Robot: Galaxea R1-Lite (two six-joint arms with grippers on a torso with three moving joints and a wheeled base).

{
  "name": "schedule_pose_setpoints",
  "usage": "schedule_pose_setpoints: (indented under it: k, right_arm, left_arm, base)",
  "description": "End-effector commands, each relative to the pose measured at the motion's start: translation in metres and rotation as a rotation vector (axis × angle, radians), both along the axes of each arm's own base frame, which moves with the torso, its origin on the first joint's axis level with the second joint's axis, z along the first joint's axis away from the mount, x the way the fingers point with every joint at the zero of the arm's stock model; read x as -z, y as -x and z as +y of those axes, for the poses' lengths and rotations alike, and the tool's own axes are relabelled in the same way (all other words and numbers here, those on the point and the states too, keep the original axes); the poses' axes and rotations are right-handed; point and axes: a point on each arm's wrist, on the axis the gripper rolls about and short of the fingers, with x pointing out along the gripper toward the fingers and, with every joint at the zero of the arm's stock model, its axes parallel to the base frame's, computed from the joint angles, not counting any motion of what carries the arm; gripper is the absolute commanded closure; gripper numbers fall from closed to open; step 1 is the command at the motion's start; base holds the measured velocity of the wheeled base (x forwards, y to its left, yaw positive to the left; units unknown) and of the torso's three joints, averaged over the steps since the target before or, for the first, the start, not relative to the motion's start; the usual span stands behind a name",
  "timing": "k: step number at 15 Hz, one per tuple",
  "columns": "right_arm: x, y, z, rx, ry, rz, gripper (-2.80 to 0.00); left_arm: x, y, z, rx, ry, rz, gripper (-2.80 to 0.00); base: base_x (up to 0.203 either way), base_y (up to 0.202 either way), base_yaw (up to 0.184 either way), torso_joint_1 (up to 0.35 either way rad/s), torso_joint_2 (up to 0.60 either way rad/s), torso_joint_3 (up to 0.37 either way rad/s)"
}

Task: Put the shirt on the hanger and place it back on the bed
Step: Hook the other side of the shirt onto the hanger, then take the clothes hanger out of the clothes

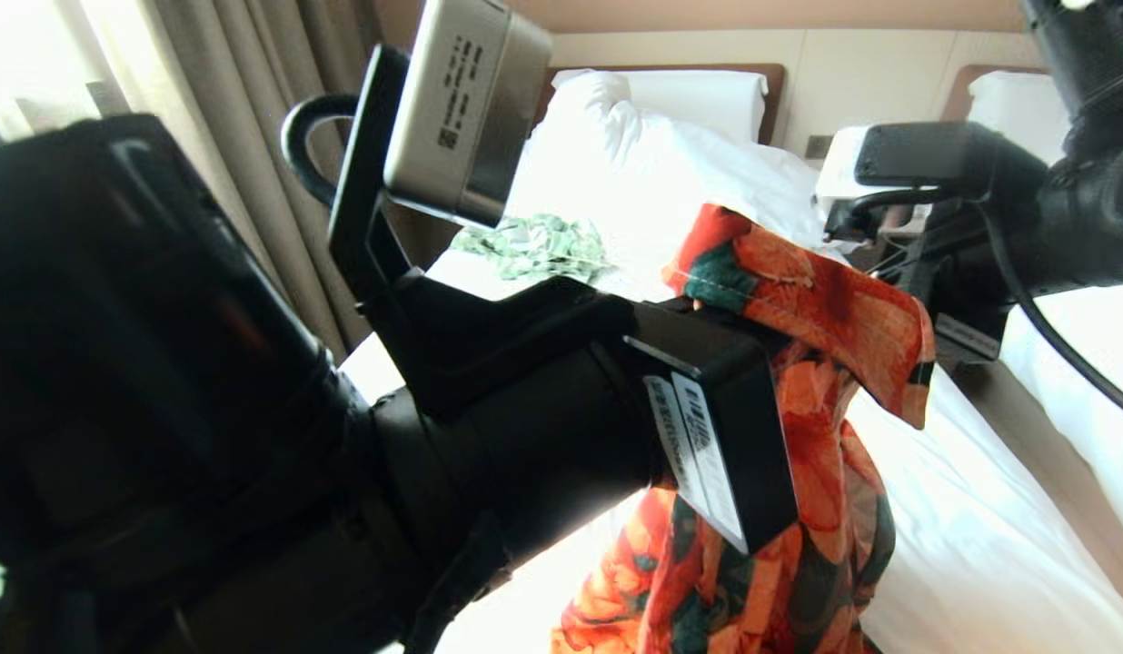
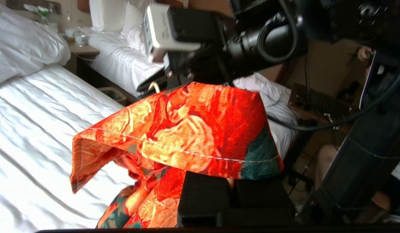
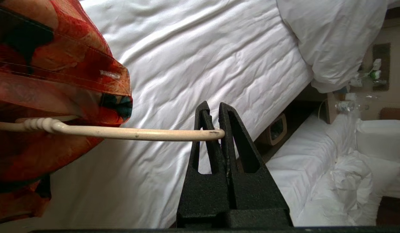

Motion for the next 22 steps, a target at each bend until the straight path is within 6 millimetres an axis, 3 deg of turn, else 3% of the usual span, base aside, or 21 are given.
schedule_pose_setpoints:
  k: [1,4,10,12,17,19,22]
  right_arm:
    - [-0.018,0.015,-0.012,0.006,-0.009,-0.056,0.0]
    - [-0.033,0.027,-0.022,0.023,0.003,-0.082,0.0]
    - [-0.056,0.043,-0.04,0.051,0.039,-0.178,0.0]
    - [-0.059,0.043,-0.046,0.079,0.041,-0.194,0.0]
    - [-0.058,0.039,-0.05,0.107,0.049,-0.192,0.0]
    - [-0.054,0.033,-0.048,0.121,0.058,-0.178,0.0]
    - [-0.054,0.033,-0.048,0.127,0.06,-0.177,0.0]
  left_arm:
    - [-0.001,0.0,0.001,0.011,-0.007,-0.001,0.0]
    - [-0.001,0.0,0.004,0.001,-0.039,-0.03,0.0]
    - [-0.002,0.016,0.038,0.031,-0.163,-0.081,0.0]
    - [0.006,0.02,0.043,0.07,-0.267,-0.125,0.0]
    - [0.006,0.029,0.031,0.116,-0.37,-0.158,0.0]
    - [-0.002,0.033,0.017,0.14,-0.404,-0.154,0.0]
    - [0.006,0.03,-0.008,0.16,-0.472,-0.149,0.0]
  base:
    - [0.0,0.0,0.0,0.0,0.0,0.0]
    - [0.0,0.0,0.0,0.0,0.0,0.0]
    - [0.0,0.0,0.0,0.0,0.0,0.0]
    - [0.0,0.0,0.0,0.0,0.0,0.0]
    - [0.0,0.0,0.0,0.0,0.0,0.0]
    - [0.0,0.0,0.0,0.0,0.0,0.0]
    - [0.0,0.0,0.0,0.0,0.0,0.0]
